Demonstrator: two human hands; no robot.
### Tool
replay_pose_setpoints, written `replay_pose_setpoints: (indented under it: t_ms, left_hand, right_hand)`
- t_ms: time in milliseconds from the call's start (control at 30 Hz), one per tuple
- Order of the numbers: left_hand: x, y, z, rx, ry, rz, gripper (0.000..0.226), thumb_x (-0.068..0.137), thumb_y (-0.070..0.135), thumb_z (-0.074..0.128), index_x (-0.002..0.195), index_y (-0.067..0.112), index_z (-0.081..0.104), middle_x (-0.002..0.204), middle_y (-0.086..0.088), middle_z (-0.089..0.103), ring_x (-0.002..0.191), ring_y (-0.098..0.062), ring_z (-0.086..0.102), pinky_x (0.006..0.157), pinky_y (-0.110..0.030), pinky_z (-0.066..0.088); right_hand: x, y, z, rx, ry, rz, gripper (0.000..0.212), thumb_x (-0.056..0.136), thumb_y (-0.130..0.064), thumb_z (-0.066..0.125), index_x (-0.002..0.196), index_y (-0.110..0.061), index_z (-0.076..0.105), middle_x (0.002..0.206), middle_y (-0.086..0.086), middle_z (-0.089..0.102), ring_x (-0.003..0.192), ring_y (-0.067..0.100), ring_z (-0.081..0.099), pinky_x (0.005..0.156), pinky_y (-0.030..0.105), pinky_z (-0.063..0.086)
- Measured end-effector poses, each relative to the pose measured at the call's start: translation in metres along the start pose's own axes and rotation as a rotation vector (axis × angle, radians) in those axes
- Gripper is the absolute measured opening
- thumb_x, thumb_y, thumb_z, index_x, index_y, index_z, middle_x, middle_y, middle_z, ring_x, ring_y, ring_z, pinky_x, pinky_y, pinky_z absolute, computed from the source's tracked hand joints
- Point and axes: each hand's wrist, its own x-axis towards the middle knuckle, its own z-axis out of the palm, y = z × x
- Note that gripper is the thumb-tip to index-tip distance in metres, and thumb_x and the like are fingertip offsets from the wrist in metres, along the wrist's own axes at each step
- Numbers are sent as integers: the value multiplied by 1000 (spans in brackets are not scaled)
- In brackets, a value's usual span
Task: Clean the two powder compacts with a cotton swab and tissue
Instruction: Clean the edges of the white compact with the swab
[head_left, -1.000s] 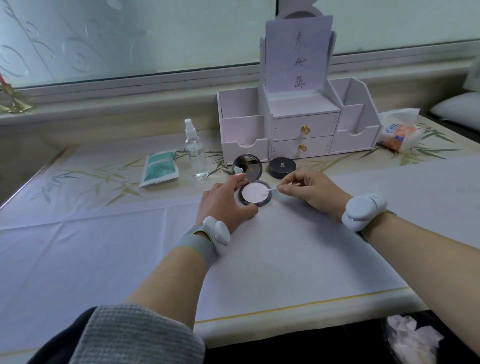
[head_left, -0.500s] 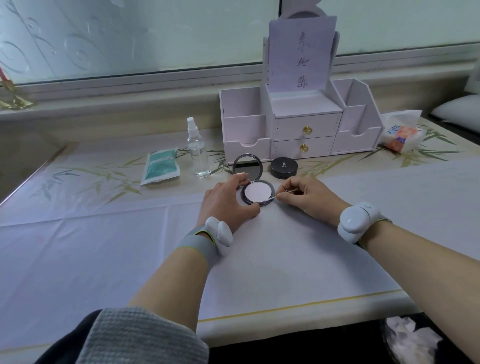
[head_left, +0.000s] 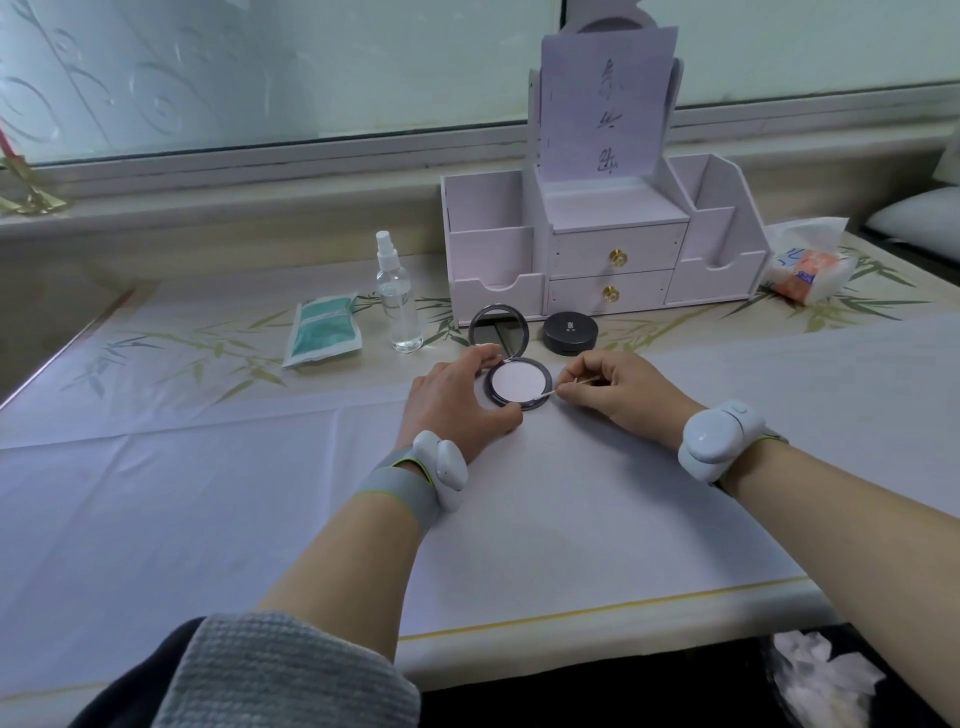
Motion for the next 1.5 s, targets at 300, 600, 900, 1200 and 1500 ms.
replay_pose_setpoints:
  t_ms: [300,600,900,1200,1500]
  left_hand:
    - [0,-1,0,2,2,2,68,72,43,74,135,36,50,126,21,64,119,-13,54,98,-27,33]
    - [-2,2,-1,1,-29,-8,71,68,47,70,136,38,49,126,21,63,119,-13,54,103,-32,37]
    - [-2,8,-1,62,-21,28,66,71,57,56,133,34,53,128,17,58,121,-14,51,100,-30,31]
    - [-2,6,3,151,-10,106,77,71,75,68,134,35,48,132,17,54,124,-14,48,106,-32,33]
    - [-4,5,3,63,-22,141,63,74,69,69,125,36,53,124,17,56,111,-15,57,97,-35,47]
  right_hand:
    - [1,4,5,-90,1,1,5,83,-32,74,83,-28,71,68,-14,63,65,2,54,72,22,44]
    - [8,-9,4,461,314,40,5,94,-15,64,96,-10,64,62,-6,56,55,8,46,56,17,41]
    - [36,-17,15,170,370,-43,7,95,-23,62,89,-21,60,78,-5,64,72,12,60,71,28,49]
    - [44,-19,26,-60,309,-143,10,94,-26,61,97,-17,61,82,-6,63,73,6,57,72,25,48]
    - [58,-32,29,-309,204,-204,7,94,-37,56,94,-30,57,85,-7,68,80,17,62,78,39,53]
